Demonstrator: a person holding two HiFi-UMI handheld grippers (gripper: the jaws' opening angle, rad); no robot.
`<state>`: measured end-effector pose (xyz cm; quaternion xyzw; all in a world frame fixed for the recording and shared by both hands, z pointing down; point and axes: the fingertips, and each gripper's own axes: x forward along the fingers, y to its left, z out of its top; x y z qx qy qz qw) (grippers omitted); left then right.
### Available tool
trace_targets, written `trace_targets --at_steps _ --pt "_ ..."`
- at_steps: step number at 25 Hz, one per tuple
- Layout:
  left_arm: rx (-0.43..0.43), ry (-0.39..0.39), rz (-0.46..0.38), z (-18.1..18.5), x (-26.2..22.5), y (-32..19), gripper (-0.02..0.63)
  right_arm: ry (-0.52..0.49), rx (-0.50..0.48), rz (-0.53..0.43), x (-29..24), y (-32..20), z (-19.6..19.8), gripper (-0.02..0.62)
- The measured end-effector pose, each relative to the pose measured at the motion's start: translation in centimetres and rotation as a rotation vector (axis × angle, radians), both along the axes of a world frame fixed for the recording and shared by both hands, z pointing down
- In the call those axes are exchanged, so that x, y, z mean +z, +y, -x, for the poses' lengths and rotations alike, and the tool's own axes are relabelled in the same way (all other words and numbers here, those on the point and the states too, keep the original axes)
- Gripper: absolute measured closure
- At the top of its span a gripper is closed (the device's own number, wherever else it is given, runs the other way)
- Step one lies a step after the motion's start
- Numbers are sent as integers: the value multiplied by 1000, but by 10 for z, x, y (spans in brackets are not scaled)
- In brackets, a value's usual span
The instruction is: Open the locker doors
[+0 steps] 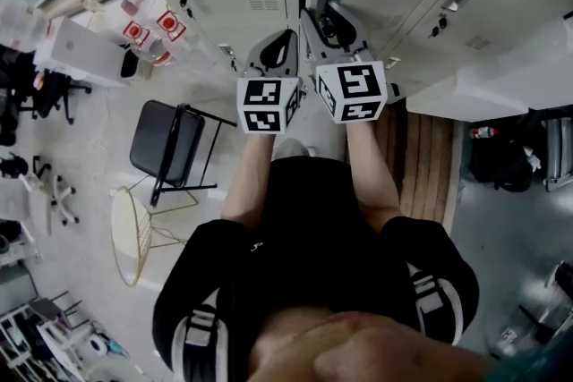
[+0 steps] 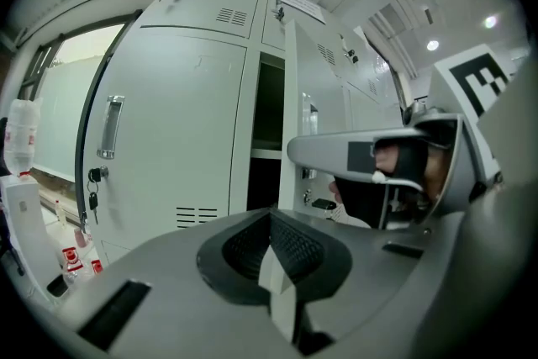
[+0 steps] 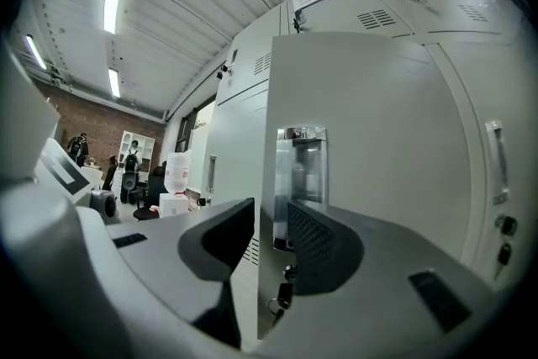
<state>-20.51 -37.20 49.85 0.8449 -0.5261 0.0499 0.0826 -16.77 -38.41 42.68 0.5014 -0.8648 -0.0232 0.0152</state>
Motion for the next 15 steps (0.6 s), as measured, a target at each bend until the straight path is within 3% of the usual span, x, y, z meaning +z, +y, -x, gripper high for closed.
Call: trace_targets --at_steps 5,15 --pt "16 12 24 -5 8 12 597 -10 37 -29 -2 15 -9 477" --pt "41 26 20 -25 1 43 597 -13 50 11 -1 50 -29 476"
